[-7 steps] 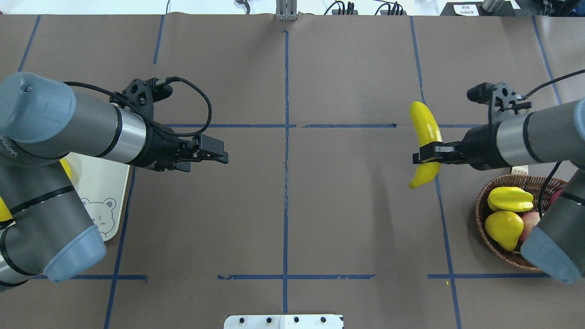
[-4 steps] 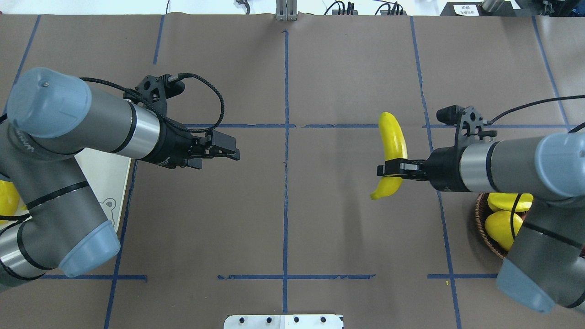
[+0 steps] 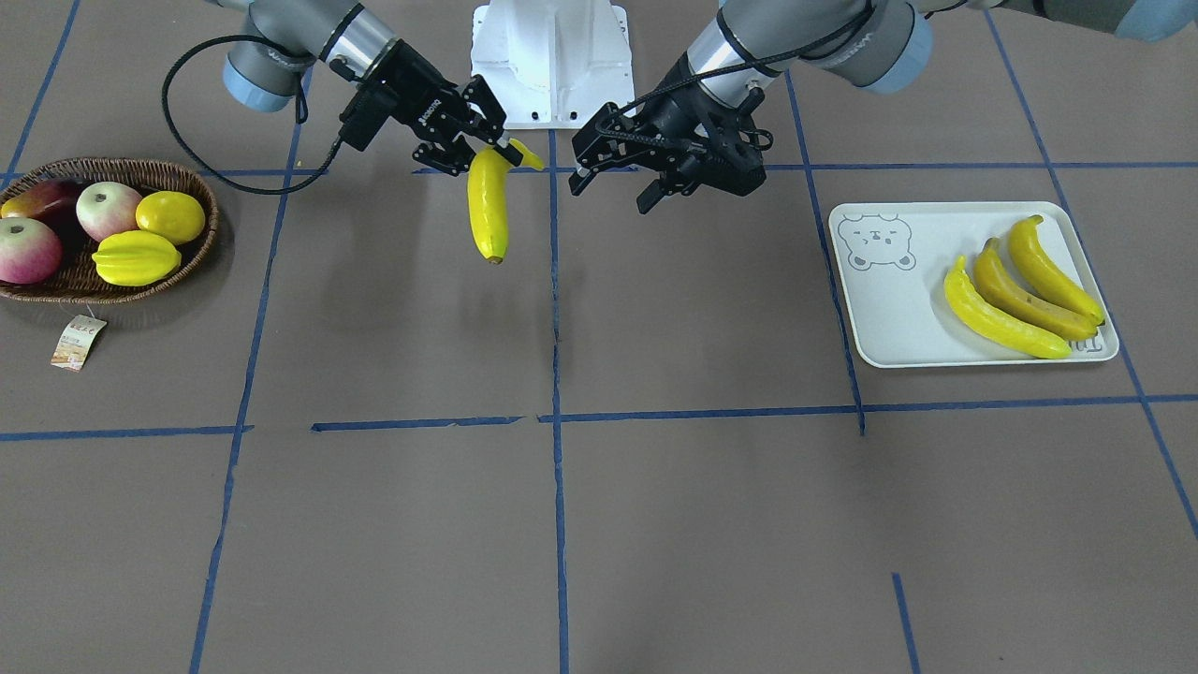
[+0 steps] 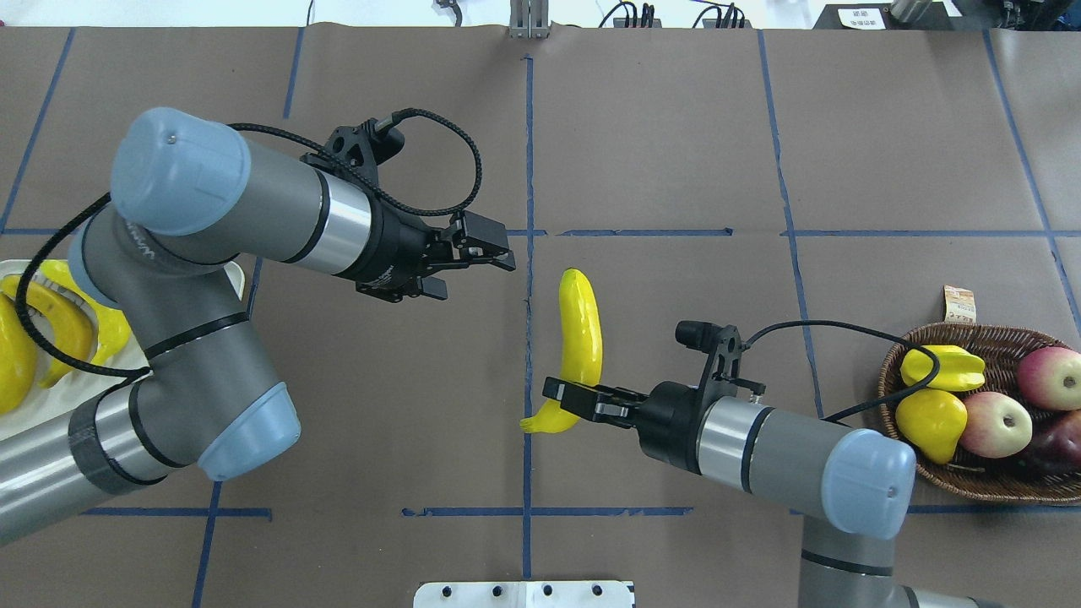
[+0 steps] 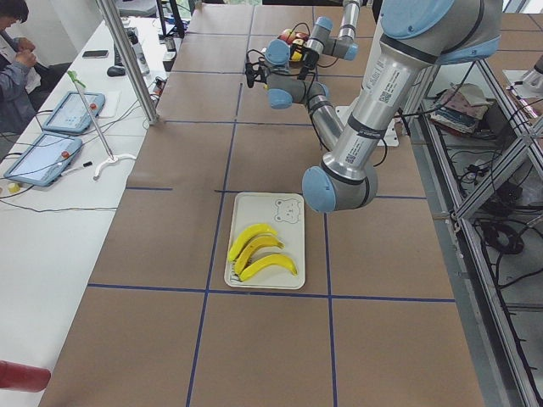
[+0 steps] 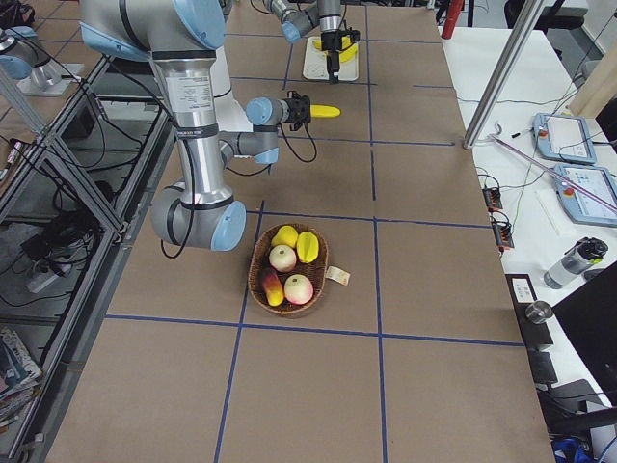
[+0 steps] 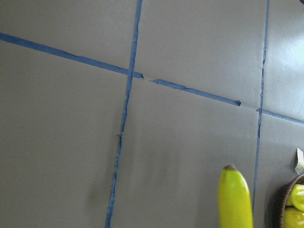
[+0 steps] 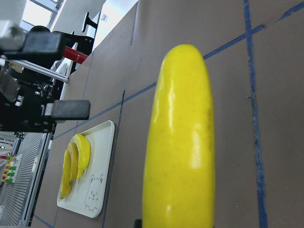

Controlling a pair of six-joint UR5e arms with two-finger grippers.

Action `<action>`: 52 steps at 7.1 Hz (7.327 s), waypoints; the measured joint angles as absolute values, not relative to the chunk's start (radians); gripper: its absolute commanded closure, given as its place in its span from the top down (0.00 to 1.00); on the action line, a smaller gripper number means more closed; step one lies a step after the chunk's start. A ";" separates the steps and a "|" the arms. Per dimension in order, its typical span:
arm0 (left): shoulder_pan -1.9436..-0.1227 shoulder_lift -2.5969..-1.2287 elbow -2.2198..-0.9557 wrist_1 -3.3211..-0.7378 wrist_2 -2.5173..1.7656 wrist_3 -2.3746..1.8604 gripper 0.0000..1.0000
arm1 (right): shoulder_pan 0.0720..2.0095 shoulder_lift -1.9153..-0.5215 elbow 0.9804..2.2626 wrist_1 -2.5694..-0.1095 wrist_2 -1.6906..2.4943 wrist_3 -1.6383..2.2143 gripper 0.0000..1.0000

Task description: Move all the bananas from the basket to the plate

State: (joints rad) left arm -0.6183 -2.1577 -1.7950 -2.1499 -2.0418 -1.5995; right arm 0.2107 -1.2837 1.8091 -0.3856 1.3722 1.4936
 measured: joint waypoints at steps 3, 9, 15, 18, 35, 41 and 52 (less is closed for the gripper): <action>-0.571 -2.195 -1.733 -2.187 -1.989 -1.613 0.99 | 0.193 -1.259 1.795 -0.389 1.342 1.493 0.04; -0.521 -2.246 -1.672 -2.189 -1.940 -1.641 0.64 | 0.191 -1.258 1.795 -0.388 1.339 1.493 0.04; -0.506 -2.250 -1.669 -2.187 -1.937 -1.662 0.29 | 0.192 -1.257 1.796 -0.387 1.334 1.493 0.04; -0.504 -2.247 -1.671 -2.188 -1.939 -1.669 0.00 | 0.192 -1.255 1.800 -0.385 1.334 1.490 0.99; -0.777 -2.008 -1.854 -1.602 -1.906 -1.789 0.00 | 0.721 -1.249 2.025 -1.276 2.047 1.331 1.00; -0.843 -1.667 -1.858 -1.705 -1.853 -1.727 0.02 | 0.976 -1.425 2.039 -1.585 2.159 0.688 1.00; -0.910 -1.687 -1.608 -1.977 -1.853 -1.731 0.96 | 1.003 -1.435 2.042 -1.586 2.175 0.649 1.00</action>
State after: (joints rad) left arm -0.9098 -1.6872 -1.6083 -1.9770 -1.8532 -1.7311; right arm 1.0032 -1.4346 2.0418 -1.5860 2.1752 0.6489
